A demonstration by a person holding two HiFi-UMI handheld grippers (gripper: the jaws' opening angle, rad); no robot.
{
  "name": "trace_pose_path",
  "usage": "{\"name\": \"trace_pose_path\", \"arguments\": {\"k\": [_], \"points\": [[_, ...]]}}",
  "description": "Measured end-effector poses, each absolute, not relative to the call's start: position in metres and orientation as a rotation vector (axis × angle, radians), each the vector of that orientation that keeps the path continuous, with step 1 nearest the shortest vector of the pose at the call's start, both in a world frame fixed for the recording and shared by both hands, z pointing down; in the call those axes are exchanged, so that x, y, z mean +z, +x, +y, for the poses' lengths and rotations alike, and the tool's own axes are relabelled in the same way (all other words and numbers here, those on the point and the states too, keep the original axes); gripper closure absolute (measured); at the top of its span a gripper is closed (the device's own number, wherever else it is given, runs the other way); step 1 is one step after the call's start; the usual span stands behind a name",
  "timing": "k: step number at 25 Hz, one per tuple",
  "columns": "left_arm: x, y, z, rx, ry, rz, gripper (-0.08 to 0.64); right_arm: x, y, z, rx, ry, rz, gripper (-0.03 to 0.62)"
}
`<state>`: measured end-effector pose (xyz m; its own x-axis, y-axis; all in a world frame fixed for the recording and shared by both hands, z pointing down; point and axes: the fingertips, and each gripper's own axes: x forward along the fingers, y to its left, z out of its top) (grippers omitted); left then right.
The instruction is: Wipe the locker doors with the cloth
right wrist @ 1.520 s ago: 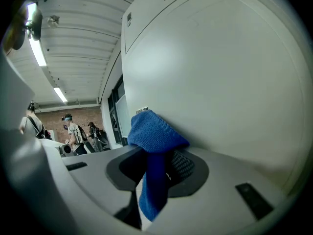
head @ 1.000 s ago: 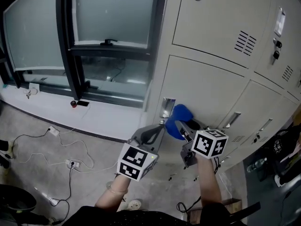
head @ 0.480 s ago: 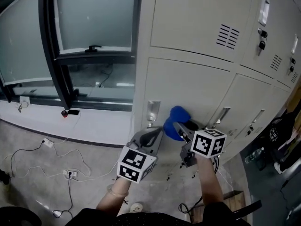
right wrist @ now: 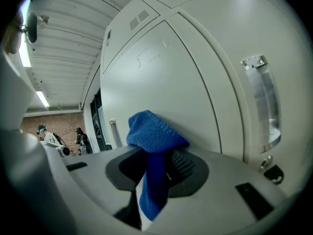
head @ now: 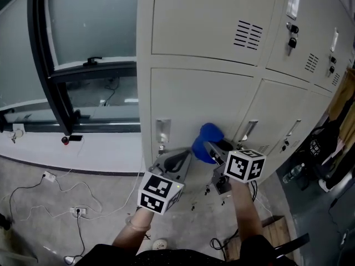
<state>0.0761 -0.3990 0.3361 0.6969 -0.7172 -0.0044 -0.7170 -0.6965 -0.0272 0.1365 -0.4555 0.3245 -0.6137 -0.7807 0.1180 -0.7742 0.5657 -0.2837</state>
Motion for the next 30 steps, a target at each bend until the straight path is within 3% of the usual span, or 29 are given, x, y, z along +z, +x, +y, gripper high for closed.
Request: {"name": "trace_pose_path", "arguments": {"k": [30], "points": [[0.343, 0.150, -0.405, 0.021, -2.992, 0.978, 0.554, 0.329, 0.239, -0.464, -0.475, -1.695, 2.553, 0.491]]}}
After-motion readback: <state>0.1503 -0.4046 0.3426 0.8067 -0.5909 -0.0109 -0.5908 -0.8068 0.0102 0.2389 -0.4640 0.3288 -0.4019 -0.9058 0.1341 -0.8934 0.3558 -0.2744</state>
